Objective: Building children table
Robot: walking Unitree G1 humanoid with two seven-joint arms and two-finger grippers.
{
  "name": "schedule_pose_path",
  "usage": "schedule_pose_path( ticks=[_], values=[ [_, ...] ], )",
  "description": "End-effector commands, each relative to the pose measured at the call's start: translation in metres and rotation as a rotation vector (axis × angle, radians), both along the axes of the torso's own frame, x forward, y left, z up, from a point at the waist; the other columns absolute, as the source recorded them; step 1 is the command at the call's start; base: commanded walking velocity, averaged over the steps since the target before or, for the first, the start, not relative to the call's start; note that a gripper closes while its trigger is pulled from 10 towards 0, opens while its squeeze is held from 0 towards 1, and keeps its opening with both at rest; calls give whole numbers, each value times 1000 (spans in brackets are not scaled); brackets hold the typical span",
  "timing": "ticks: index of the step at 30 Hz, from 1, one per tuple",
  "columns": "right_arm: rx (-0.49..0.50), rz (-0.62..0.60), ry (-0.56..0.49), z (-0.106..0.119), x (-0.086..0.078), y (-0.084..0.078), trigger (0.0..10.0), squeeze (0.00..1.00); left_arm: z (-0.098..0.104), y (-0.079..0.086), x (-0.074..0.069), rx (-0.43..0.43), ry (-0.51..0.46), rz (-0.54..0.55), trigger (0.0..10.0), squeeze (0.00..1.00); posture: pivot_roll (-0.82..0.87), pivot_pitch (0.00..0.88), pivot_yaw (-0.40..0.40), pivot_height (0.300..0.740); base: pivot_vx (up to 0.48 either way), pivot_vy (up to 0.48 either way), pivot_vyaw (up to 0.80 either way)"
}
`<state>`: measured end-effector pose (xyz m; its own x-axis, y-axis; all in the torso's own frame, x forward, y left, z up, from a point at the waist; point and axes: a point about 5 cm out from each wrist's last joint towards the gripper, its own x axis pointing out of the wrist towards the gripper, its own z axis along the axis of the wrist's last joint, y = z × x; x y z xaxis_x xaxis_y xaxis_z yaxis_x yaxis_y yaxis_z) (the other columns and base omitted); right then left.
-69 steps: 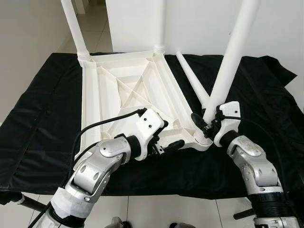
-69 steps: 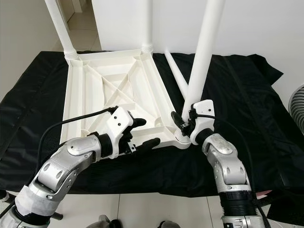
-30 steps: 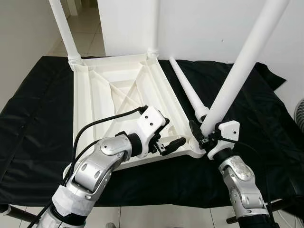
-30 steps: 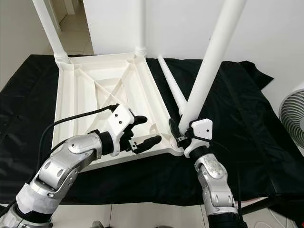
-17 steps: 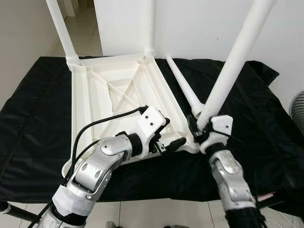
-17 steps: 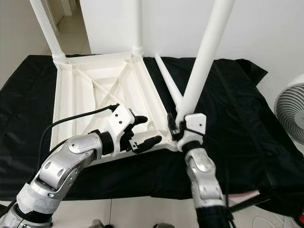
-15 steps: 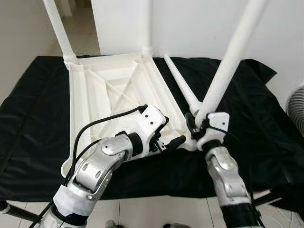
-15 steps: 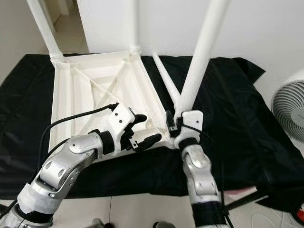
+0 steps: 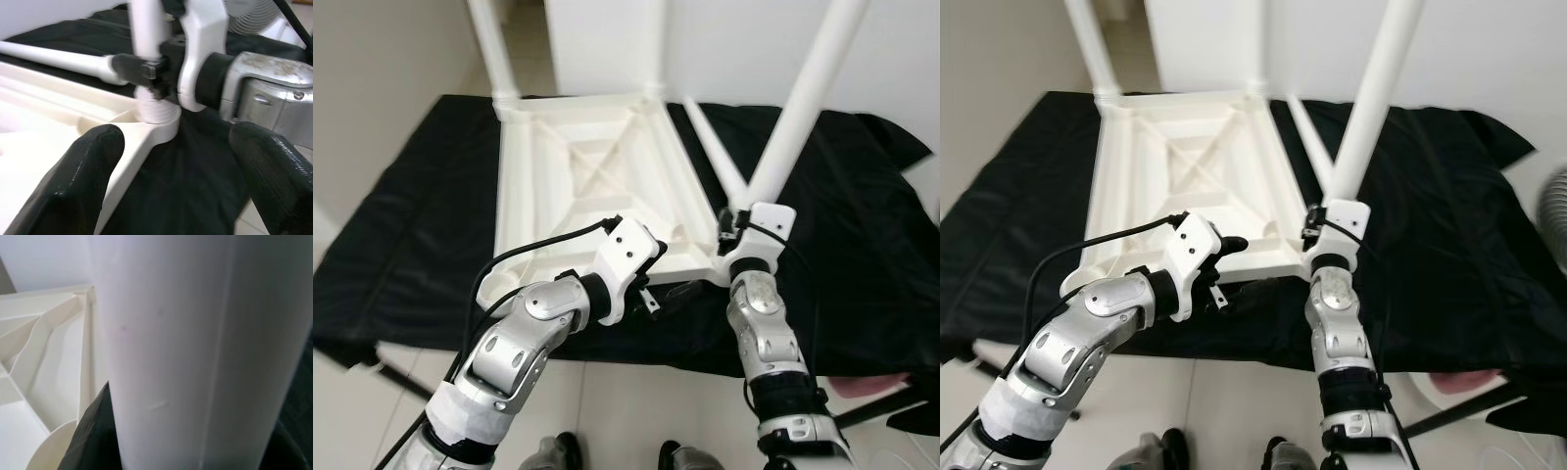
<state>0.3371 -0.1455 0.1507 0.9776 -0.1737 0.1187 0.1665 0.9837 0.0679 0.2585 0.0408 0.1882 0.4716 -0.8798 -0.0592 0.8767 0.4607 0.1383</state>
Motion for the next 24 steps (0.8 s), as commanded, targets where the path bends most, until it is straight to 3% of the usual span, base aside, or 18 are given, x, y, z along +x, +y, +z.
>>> schedule_pose_path(
  ticks=[1,5,12,24],
  values=[
    [66,-25,133,-34,-8,-1,10000,0,2,0,-1,2,-6,-1,10000,0,-124,89,63,740,0,0,0],
    [49,9,104,-29,-6,-2,10000,0,1,1,-1,8,-7,7,10000,0,-121,90,61,740,0,0,0],
    [17,123,28,-16,-3,-24,10000,0,0,0,-2,7,-7,8,10000,0,-125,87,59,740,0,0,0],
    [-35,244,2,-10,0,-40,10000,0,0,0,-2,9,-7,1,10000,0,-126,85,64,740,0,0,0]
  ],
)
